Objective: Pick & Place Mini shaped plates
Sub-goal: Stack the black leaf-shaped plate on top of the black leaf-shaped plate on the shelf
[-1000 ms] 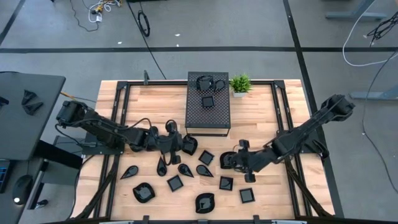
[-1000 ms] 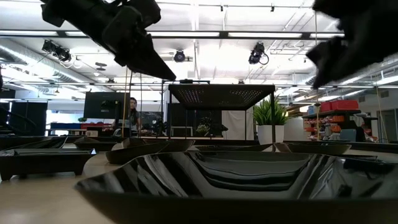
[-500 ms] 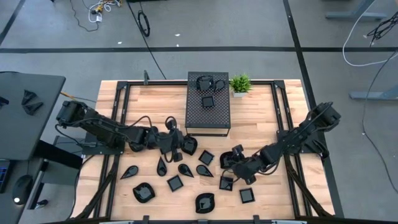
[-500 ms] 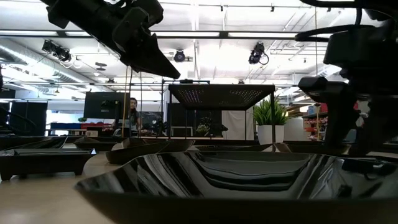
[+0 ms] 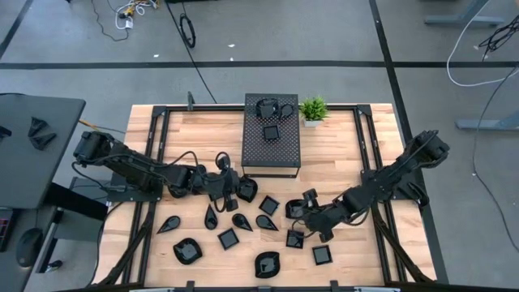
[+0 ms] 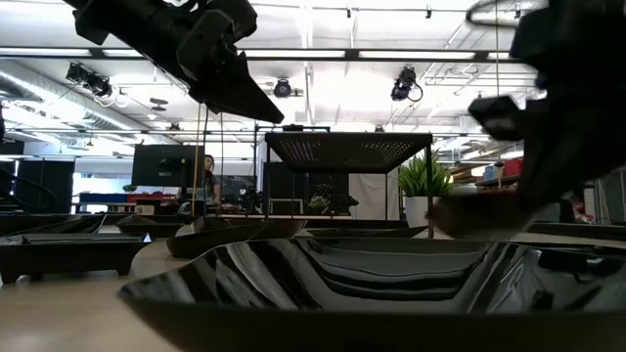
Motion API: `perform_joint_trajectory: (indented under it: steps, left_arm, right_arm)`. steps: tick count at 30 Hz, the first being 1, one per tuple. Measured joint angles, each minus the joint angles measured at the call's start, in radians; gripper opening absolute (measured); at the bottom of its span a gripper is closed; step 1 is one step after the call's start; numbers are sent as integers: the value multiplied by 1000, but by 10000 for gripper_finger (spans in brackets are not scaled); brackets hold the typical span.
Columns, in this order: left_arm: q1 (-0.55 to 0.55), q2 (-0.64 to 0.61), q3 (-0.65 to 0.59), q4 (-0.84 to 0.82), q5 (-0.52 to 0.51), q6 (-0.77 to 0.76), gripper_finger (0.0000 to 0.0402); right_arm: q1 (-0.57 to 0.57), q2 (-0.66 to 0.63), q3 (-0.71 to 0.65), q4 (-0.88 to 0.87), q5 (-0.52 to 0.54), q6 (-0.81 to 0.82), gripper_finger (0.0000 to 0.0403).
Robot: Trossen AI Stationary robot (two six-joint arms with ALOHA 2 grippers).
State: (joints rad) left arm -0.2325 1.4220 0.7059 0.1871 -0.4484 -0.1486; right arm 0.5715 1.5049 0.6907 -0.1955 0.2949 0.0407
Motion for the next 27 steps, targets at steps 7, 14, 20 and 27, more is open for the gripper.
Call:
perform_joint_trajectory:
  steps: [7, 14, 20, 27]
  left_arm:
    - [6, 0, 0, 0, -3, 2, 7]
    - [6, 0, 0, 3, -3, 2, 7]
    - [11, 0, 0, 4, -3, 4, 7]
    - [43, 0, 0, 15, -3, 25, 7]
  right_arm:
    - [19, -223, 0, 54, -37, -23, 4]
    - [-30, -403, 1, 384, -47, -391, 9]
    - [-290, -430, 63, 450, -3, -689, 3]
    - [-679, -282, 307, 184, -173, -827, 2]
